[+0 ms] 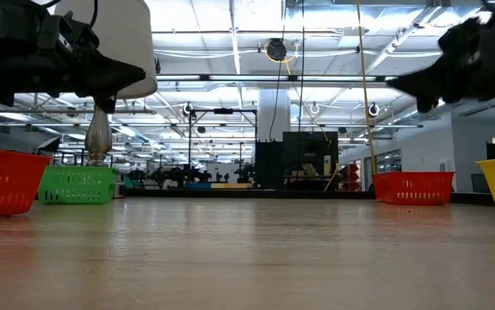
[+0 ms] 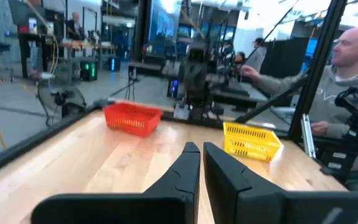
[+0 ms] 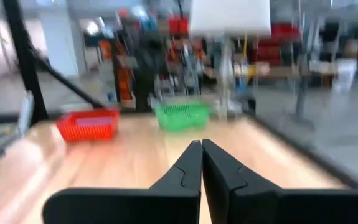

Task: Pick & Place Markers
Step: Return to Home Position

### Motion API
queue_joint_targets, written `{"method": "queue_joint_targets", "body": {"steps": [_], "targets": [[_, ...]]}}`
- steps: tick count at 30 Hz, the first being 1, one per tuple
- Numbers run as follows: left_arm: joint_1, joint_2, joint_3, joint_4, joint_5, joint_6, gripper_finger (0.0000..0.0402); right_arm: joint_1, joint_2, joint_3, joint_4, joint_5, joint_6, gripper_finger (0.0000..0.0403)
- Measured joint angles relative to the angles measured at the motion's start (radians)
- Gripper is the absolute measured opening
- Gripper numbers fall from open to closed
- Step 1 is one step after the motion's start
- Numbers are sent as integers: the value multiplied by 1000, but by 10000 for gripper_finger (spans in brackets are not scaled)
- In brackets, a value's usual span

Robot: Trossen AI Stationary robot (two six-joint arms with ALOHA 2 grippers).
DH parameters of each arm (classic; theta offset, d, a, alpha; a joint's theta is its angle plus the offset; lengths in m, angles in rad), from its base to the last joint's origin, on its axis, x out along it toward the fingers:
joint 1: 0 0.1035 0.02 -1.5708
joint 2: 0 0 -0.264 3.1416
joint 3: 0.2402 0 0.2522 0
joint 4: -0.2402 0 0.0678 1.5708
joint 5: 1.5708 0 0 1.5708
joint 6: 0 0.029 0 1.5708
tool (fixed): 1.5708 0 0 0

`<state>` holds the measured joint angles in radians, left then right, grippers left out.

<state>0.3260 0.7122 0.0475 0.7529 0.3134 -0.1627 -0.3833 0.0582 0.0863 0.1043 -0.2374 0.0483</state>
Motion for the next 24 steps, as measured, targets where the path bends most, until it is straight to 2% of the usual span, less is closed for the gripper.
{"method": "queue_joint_targets", "body": {"steps": [5, 12, 15, 19, 24], "targets": [[0, 1, 0, -47, 0, -10, 26, 7, 4, -5, 38, 34, 4, 0], [0, 1, 0, -37, 0, -30, 26, 8, 20, -4, 6, 5, -33, 0], [0, 1, 0, -26, -1, -25, 26, 8, 25, -3, 11, 57, 22, 0], [0, 1, 0, -26, -9, -24, 26, 26, 75, -3, 2, -7, 21, 0], [0, 1, 0, -30, -9, -16, 26, 66, 167, -3, 6, 94, -17, 0]]}}
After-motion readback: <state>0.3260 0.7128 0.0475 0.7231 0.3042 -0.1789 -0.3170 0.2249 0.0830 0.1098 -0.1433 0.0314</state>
